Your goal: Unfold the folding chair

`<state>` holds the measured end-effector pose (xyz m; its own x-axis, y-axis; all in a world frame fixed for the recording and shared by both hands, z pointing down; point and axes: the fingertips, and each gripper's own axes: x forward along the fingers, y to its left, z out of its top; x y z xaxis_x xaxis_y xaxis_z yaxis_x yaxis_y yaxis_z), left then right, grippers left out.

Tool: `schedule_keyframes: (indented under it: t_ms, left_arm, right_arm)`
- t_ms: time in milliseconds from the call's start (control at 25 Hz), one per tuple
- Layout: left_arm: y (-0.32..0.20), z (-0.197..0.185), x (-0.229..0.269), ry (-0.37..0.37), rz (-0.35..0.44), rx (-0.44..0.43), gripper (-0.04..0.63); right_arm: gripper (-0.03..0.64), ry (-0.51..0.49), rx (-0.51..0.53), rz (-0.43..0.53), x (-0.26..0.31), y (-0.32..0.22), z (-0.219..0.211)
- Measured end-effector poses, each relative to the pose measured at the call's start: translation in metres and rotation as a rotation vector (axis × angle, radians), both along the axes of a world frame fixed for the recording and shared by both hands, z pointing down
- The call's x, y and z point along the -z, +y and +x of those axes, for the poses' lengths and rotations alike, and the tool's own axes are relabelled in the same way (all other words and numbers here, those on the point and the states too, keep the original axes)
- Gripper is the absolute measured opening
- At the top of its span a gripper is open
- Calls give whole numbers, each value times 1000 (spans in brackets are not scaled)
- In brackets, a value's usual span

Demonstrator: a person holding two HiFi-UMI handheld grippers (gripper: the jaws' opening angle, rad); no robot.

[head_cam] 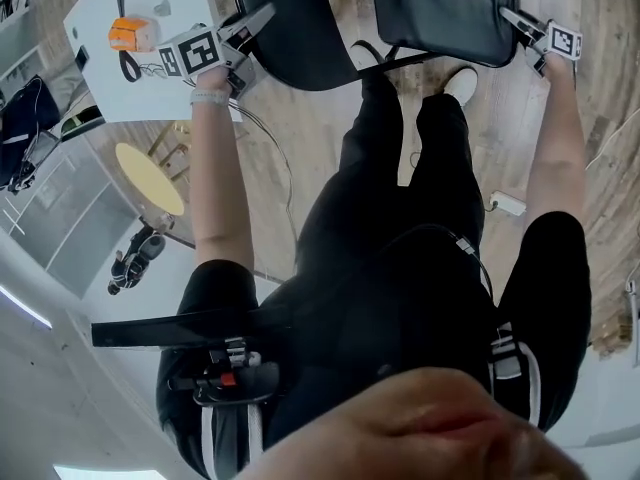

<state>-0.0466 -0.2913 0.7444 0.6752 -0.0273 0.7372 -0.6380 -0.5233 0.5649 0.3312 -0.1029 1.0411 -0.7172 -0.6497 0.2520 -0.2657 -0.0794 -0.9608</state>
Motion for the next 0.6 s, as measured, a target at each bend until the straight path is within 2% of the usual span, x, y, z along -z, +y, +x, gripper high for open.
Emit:
schedule_keyframes:
  t_ms: [40,120,240,280,400,480,600]
  left_arm:
    - [2,5,-2,3,0,-2,101]
    - [6,14,-6,10,-4,-3,100]
    - [12,25,-10,16,-5,6,101]
    - [13,28,-12,16,-4,9,100]
    - [15,34,-17,18,-9,8,100]
    - [16,37,-19,25,-14,0,100]
    - [21,47,-25,19,-15,-9,100]
  right_arm:
    - [207,-19,-6,0,-5,3,4]
    - [210,11,20,54,-17,6,17]
    - [215,-115,-14,-1,-19,12,20]
    - [216,-109,-13,-17,-24,14,24]
    - [222,100,42,-8,-61,23,50]
    - [225,67,34,11,-65,21,49]
    - [232,34,12,-13,-75,26,55]
